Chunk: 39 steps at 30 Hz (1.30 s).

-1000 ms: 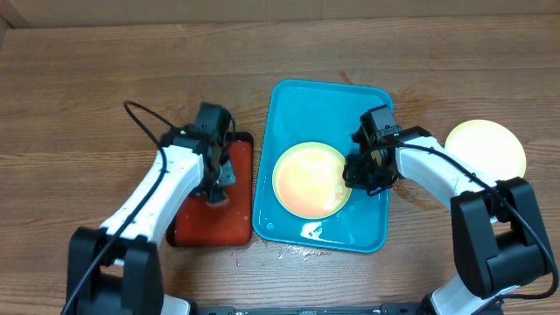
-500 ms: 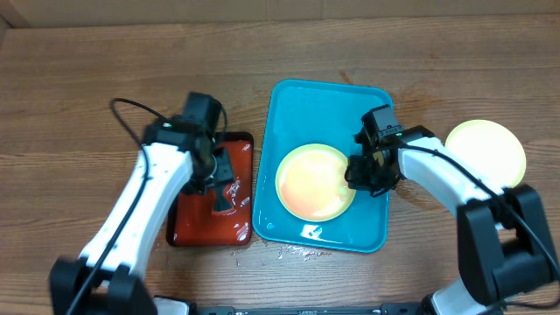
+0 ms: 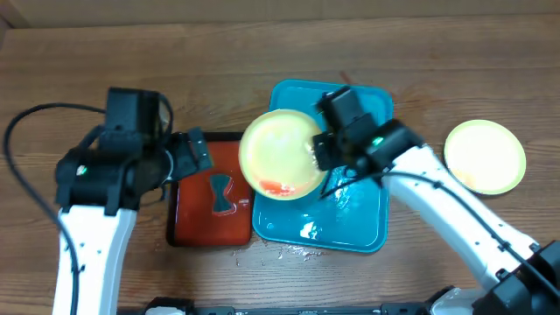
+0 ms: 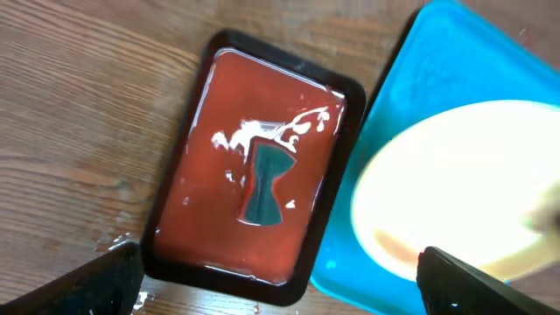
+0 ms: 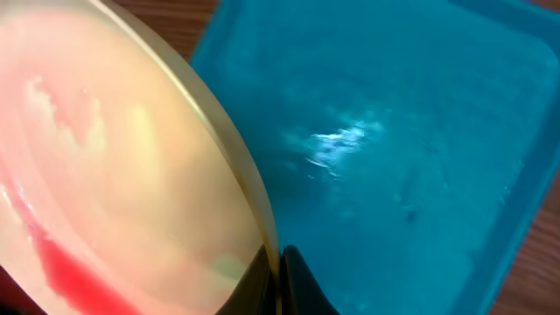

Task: Clean dirty plates on tray and stack at the side

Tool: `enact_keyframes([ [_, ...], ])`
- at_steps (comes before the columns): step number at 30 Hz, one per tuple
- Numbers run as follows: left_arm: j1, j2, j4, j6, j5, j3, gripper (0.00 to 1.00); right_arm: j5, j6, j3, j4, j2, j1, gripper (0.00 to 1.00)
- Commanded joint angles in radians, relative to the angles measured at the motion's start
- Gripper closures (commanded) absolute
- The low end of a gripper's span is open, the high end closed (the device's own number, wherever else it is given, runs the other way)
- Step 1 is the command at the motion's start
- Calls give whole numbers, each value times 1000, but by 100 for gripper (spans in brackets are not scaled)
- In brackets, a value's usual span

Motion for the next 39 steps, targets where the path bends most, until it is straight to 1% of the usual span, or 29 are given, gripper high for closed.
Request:
enact_keyframes([
  [1, 19, -72, -14, 4, 6, 35, 0, 171, -6, 20, 56, -16, 130, 96],
  [6, 19, -129, -45, 4, -21, 34, 0, 486, 62, 16, 142, -15, 292, 96],
  [11, 19, -138, -86, 4, -72, 34, 0, 709, 62, 16, 208, -15, 416, 96],
  [15, 19, -137, -101, 4, -75, 32, 0, 825, 60, 16, 237, -15, 483, 96],
  [22, 19, -137, -100, 3, -75, 32, 0, 831, 57, 16, 277, 2, 502, 96],
  [28, 19, -137, -100, 3, -74, 32, 0, 832, -7, 16, 337, 15, 507, 96],
  [36, 19, -137, -100, 3, -75, 32, 0, 850, -99, 16, 373, 15, 507, 96],
  [39, 19, -137, -100, 3, -75, 32, 0, 850, -106, 16, 369, 15, 507, 96],
])
